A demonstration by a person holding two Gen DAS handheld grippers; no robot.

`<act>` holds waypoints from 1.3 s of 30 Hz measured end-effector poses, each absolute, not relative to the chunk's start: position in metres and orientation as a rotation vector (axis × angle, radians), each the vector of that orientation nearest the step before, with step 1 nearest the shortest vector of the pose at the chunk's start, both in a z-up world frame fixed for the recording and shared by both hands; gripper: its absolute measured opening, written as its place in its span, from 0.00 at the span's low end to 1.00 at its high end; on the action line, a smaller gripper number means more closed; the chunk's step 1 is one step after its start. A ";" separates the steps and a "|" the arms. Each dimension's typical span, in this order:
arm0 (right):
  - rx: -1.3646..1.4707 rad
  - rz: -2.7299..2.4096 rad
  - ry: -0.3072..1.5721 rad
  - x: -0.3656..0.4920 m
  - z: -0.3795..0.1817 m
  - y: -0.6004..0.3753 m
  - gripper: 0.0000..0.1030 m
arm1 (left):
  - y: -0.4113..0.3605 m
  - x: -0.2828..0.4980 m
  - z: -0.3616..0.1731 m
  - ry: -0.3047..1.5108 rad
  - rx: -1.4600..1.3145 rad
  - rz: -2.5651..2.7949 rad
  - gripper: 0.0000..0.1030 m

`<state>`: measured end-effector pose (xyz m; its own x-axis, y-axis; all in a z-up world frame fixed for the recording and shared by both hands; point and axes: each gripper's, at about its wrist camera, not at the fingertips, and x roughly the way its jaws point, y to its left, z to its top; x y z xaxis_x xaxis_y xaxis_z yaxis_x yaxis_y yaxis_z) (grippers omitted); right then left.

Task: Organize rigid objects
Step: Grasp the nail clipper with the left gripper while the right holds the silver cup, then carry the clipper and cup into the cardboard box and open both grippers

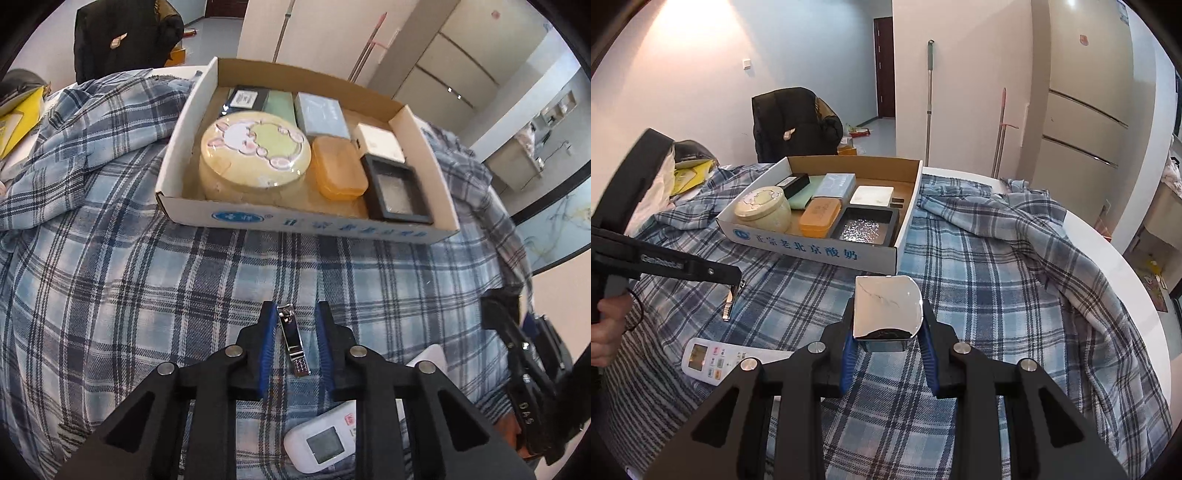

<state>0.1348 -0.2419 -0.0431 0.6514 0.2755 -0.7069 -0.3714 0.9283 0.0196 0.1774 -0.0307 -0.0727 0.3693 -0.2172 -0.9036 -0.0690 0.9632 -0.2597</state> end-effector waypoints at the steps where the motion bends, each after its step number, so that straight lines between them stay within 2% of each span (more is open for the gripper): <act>1: -0.133 0.375 0.780 0.134 -0.043 -0.242 0.28 | -0.032 0.177 -0.074 1.197 -0.259 -0.088 0.23; 3: -0.137 0.386 0.777 0.133 -0.043 -0.241 0.28 | -0.038 0.176 -0.078 1.204 -0.229 -0.075 0.22; 4: -0.138 0.389 0.774 0.132 -0.042 -0.241 0.28 | -0.041 0.176 -0.079 1.204 -0.210 -0.066 0.11; 5: -0.138 0.391 0.772 0.132 -0.042 -0.241 0.28 | -0.045 0.175 -0.080 1.205 -0.187 -0.065 0.10; 15: -0.137 0.401 0.768 0.129 -0.040 -0.243 0.28 | -0.052 0.182 -0.082 1.226 -0.125 -0.060 0.10; 22: -0.131 0.394 0.784 0.131 -0.043 -0.243 0.28 | -0.037 0.176 -0.059 1.170 -0.083 -0.047 0.10; 29: -0.130 0.389 0.796 0.133 -0.045 -0.243 0.28 | -0.016 0.174 -0.080 1.211 -0.058 -0.006 0.10; 39: -0.132 0.396 0.794 0.132 -0.044 -0.242 0.28 | -0.027 0.178 -0.086 1.200 -0.014 0.010 0.10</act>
<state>0.1323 -0.2425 -0.0442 0.6319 0.2957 -0.7164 -0.3934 0.9188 0.0322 0.1785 -0.0265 -0.0861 0.3628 0.0005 -0.9319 -0.0156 0.9999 -0.0055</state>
